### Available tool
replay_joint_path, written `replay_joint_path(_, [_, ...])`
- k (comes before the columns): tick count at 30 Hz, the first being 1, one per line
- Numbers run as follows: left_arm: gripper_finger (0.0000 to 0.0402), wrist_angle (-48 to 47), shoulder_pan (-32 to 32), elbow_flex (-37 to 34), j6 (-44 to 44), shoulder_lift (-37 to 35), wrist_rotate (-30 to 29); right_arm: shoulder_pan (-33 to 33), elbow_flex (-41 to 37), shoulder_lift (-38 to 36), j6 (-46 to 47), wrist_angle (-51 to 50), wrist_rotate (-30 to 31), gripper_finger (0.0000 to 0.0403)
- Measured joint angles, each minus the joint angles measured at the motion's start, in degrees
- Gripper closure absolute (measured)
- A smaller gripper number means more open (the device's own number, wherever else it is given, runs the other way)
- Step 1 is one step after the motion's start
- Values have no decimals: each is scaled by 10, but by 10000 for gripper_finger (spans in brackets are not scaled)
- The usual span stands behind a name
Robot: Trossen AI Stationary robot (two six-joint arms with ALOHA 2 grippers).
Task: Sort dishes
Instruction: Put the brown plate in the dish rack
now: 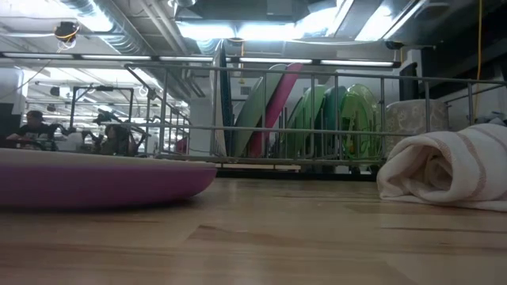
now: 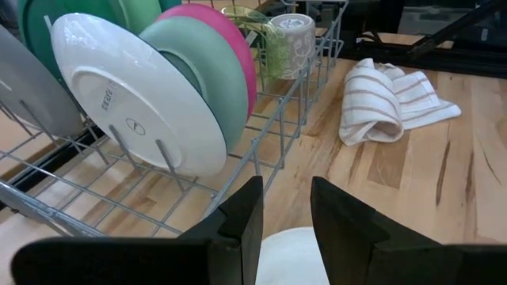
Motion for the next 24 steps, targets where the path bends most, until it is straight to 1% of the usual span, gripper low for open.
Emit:
replay_joint_path(3, [304,0,0,0,-1,0,0,0,0,-38,-30,-47,26,388])
replay_joint_path(6, [304,0,0,0,0,0,0,0,0,-68,-31,-91,27,387])
replay_joint_path(12, [304,0,1,0,-12,0,0,0,-24,-113,-64,-122,32,388])
replay_joint_path(17, [304,0,1,0,-19,0,0,-6,-81,-174,-86,-134,45,388])
replay_joint_path(20, [304,-1,1,0,-31,0,0,-22,-131,-221,-72,-136,47,388])
replay_joint_path(22, [304,0,1,0,-36,0,0,-39,-167,-250,-52,-115,36,387])
replay_joint_path(24, [304,-1,2,0,-42,0,-1,-59,-207,-275,-32,-77,9,387])
